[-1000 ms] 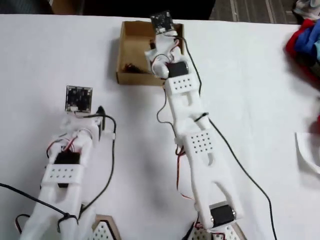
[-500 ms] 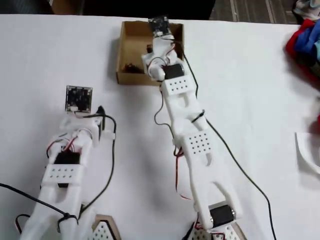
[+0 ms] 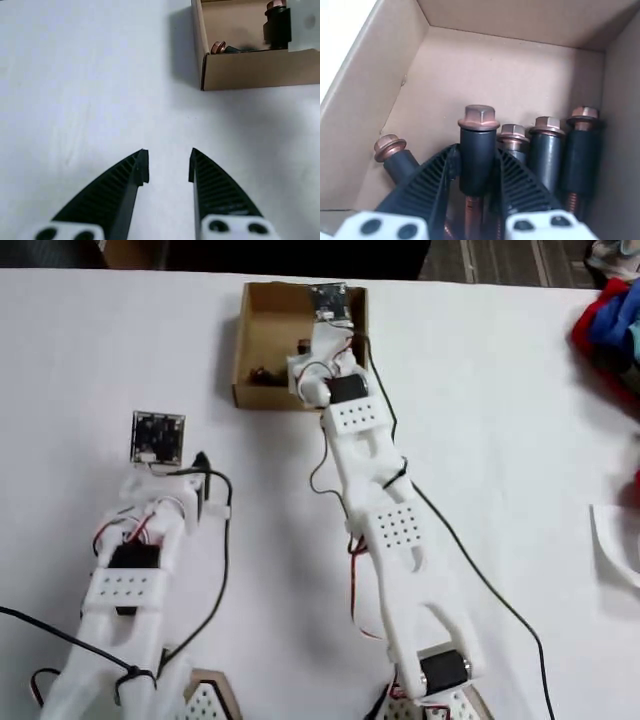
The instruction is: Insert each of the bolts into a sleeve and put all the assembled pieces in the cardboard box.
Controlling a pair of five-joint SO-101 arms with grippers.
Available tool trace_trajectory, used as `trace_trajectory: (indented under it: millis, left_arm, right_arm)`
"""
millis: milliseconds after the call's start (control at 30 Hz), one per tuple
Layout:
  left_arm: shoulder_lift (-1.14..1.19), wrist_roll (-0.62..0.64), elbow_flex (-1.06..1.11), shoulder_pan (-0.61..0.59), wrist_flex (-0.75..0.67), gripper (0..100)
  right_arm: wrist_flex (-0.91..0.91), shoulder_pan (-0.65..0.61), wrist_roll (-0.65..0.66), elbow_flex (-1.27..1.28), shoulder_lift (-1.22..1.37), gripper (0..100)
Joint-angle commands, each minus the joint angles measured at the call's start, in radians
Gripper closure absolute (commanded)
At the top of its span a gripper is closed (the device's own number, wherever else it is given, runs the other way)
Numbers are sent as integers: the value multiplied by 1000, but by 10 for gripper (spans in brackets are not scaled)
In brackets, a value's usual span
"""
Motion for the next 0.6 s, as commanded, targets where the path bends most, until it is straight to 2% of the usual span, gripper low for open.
trace_trajectory:
  millis: [0, 233, 400, 567]
  left_arm:
    - [-21, -9, -2, 11, -17, 849]
    - [-21, -9, -2, 11, -17, 849]
    - [-21, -9, -2, 6, -17, 849]
    - [-21, -9, -2, 6, -15, 849]
  right_arm:
    - [-25, 12, -5, -11, -21, 971]
    - [-21, 10, -5, -14, -25, 751]
    - [-21, 47, -5, -48, -39, 769]
    - [-7, 142, -5, -140, -85, 828]
